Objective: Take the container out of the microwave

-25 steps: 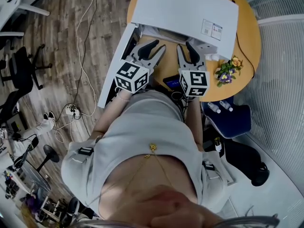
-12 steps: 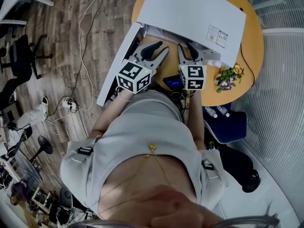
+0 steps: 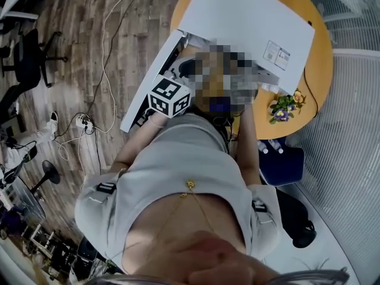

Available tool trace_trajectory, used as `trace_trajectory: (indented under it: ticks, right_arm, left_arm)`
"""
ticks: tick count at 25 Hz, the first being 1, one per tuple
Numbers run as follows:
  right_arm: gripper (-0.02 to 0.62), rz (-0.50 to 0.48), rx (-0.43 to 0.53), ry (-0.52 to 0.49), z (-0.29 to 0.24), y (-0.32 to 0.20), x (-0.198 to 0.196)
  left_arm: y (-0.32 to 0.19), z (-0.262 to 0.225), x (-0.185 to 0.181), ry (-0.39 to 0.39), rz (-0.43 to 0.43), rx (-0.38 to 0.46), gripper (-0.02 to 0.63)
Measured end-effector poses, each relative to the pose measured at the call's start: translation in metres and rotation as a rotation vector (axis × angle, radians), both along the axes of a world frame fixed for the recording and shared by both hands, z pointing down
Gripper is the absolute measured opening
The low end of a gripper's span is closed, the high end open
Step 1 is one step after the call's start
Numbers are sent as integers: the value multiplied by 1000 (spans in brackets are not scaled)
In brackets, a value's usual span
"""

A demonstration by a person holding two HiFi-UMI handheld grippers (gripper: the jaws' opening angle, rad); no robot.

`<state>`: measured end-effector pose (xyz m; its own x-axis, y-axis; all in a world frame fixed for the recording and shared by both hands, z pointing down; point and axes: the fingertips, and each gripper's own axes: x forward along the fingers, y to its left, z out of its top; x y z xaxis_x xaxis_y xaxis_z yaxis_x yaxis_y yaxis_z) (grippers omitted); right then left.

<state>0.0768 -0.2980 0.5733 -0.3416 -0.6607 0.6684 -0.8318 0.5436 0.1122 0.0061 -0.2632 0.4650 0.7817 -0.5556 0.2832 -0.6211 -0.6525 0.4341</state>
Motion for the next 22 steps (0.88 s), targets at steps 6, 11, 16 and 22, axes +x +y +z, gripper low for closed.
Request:
trace_trajectory:
  ticks: [6, 11, 16, 22]
  right_arm:
    - [127, -92, -42, 112, 17, -6, -4]
    - [110, -170, -72, 199, 32, -9, -8]
    - [101, -255, -123, 246, 47, -10, -13]
    - [92, -321, -151, 307, 61, -12, -16]
  left_arm:
    - [-3, 4, -1, 2, -16, -18, 118]
    - [-4, 8, -3, -5, -25, -26, 118]
    - [-6, 9, -4, -12, -34, -29, 118]
    - [-4, 12, -3, -11, -31, -36, 118]
